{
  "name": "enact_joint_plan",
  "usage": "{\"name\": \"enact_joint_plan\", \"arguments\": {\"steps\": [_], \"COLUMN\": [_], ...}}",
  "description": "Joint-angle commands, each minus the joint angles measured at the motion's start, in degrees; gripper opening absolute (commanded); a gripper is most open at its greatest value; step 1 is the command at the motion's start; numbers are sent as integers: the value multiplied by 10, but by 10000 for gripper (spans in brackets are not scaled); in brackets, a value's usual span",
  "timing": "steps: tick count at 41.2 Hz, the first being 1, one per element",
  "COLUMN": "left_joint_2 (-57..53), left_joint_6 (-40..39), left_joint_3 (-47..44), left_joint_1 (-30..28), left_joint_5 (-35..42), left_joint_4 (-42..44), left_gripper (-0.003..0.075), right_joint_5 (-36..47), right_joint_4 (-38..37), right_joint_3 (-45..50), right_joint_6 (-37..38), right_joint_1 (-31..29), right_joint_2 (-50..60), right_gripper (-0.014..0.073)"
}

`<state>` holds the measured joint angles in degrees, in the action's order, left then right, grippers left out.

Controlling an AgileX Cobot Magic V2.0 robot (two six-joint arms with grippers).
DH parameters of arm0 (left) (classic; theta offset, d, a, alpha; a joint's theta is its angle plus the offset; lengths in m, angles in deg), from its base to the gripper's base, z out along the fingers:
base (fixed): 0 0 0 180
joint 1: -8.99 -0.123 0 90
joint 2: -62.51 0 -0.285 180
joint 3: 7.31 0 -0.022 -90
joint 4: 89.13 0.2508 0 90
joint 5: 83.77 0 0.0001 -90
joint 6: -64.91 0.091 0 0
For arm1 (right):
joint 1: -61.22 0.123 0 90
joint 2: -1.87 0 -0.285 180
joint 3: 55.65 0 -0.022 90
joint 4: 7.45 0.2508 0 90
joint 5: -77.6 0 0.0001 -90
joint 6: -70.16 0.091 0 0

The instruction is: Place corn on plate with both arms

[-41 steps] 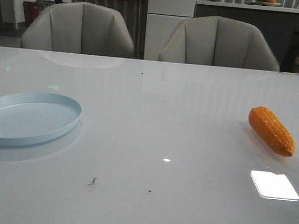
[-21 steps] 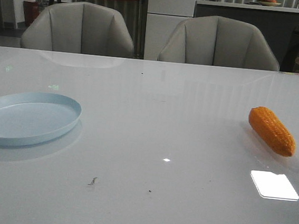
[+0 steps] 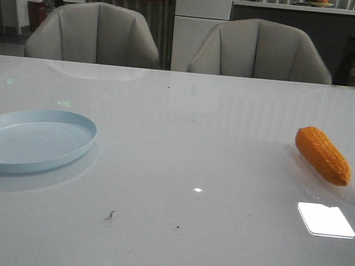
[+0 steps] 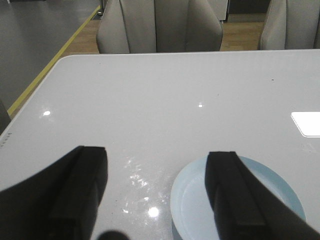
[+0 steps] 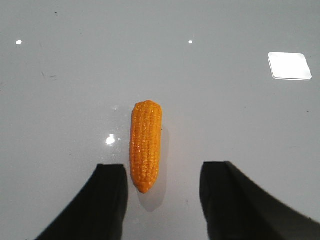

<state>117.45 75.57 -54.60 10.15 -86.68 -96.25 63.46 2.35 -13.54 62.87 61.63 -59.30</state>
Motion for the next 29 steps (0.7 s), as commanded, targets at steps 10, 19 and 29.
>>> {"name": "enact_joint_plan", "arguments": {"steps": [10, 19, 29], "left_joint_2": [44, 189, 373], "left_joint_6": [-5, -5, -16], "left_joint_3": [115, 279, 452], "left_joint_1": [-1, -1, -1], "left_joint_5": [-65, -242, -399], "left_joint_4": [-3, -3, -3], "left_gripper": [477, 477, 477], "right_joint_5": [15, -9, -30], "right_joint_4": [2, 2, 2], "right_joint_3": [-20, -20, -20], "right_joint_6": [-3, -3, -3], "right_joint_1": [-1, -1, -1], "right_joint_2": [5, 5, 5], "right_gripper": [447, 447, 447]}}
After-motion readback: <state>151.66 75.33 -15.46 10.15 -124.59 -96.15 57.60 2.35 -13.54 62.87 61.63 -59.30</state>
